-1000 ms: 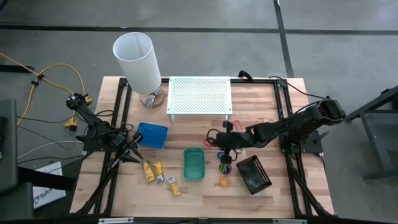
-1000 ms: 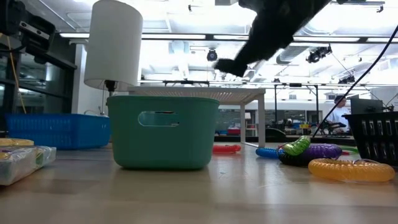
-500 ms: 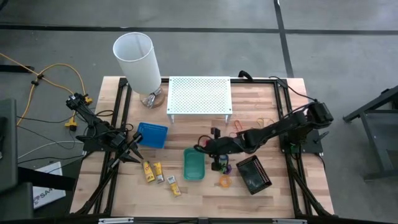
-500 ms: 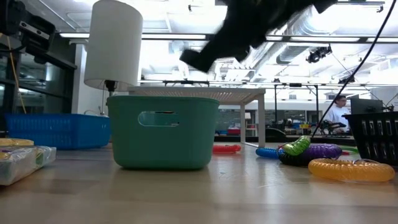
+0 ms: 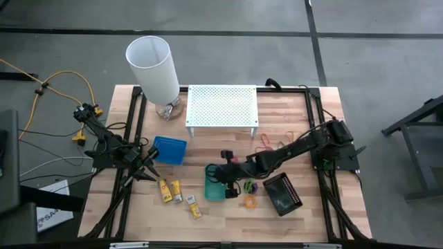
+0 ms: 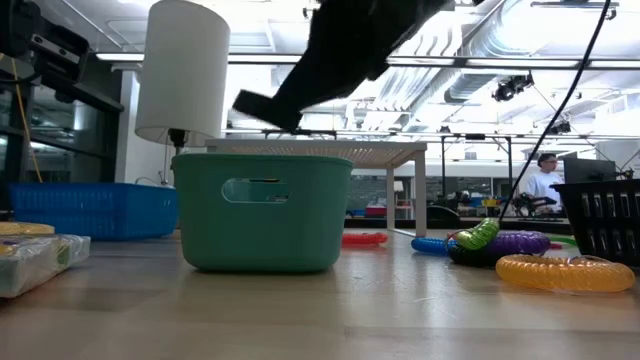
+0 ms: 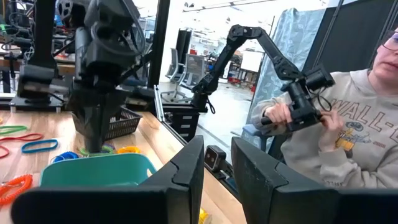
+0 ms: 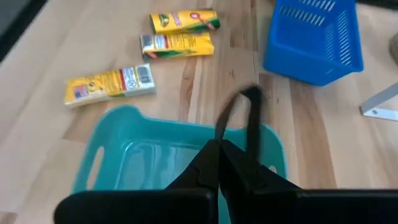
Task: Pick & Place Office Desk Supplies
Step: Put the black rubber band into the green bin
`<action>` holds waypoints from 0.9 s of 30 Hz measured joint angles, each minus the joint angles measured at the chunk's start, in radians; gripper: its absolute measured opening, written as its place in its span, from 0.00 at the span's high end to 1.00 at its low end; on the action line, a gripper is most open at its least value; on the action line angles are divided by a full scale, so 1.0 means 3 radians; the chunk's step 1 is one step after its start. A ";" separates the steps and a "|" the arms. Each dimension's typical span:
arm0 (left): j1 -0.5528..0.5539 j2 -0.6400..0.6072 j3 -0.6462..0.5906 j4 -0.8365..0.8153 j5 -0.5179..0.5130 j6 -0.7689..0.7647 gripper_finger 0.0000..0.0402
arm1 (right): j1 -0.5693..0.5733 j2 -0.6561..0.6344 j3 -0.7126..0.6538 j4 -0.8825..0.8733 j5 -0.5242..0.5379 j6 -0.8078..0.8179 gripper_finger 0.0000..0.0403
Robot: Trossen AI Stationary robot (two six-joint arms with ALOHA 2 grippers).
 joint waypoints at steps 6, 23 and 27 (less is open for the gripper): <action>0.0000 0.0000 0.0000 0.0000 0.0000 0.0000 0.80 | 0.0000 0.0180 0.0080 -0.0036 -0.0003 0.0001 0.99; -0.0001 0.0001 0.0000 0.0000 0.0000 0.0000 0.80 | -0.0004 0.0198 0.0085 -0.0392 0.0075 0.0092 0.99; 0.0000 0.0001 0.0000 -0.0001 0.0000 0.0000 0.80 | -0.0004 0.0198 0.0085 -0.0393 0.0076 0.0092 0.99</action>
